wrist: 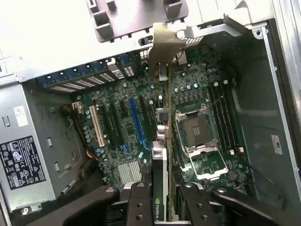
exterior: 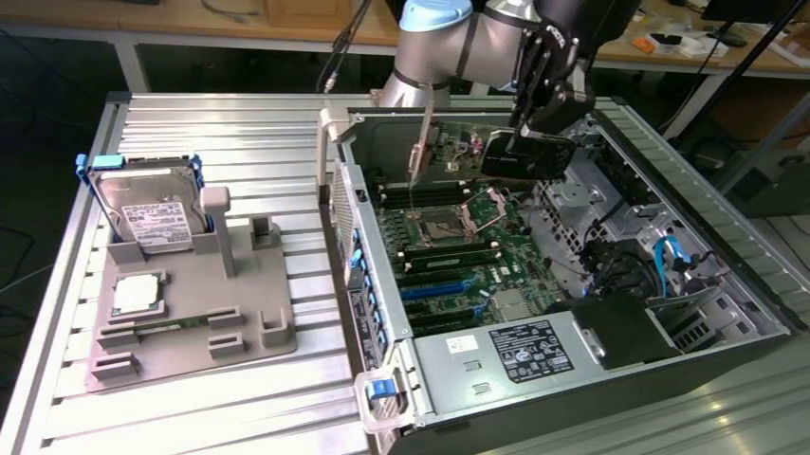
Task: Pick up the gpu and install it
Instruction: 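Insert the gpu into the slot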
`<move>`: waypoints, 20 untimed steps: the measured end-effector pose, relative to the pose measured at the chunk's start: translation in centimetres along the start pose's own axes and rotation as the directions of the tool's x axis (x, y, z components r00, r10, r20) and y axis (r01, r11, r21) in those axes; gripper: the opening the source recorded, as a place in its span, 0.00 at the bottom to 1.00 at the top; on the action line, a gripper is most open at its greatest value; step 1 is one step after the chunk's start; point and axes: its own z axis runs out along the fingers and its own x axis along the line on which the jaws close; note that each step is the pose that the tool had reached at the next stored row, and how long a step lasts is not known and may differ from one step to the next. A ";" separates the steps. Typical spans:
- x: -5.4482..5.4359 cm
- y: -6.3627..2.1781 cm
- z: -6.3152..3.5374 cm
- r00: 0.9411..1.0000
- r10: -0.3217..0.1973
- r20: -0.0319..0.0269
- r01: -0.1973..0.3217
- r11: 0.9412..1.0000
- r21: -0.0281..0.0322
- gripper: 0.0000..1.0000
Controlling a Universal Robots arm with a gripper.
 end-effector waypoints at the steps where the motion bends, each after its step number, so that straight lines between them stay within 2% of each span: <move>1: 0.0 -0.12 0.30 0.999 -0.049 -0.001 0.049 0.999 0.000 0.27; 3: 0.4 -0.47 1.58 0.989 -0.149 -0.004 0.149 0.989 0.000 0.27; 4: 0.4 -0.53 1.90 0.979 -0.202 -0.005 0.202 0.979 0.000 0.27; 5: 0.6 -0.59 2.37 0.974 -0.227 -0.006 0.227 0.974 0.001 0.27; 6: 0.6 -0.61 3.11 0.974 -0.226 -0.008 0.226 0.974 -0.014 0.27; 7: 0.8 -0.70 4.08 0.974 -0.224 -0.008 0.224 0.974 -0.015 0.27; 10: 1.3 -0.83 4.95 0.975 -0.224 -0.008 0.224 0.975 -0.015 0.27; 12: 2.2 -1.10 6.92 0.975 -0.221 -0.008 0.220 0.975 -0.015 0.27; 20: 2.5 -1.20 8.47 0.977 -0.212 -0.007 0.212 0.977 -0.015 0.27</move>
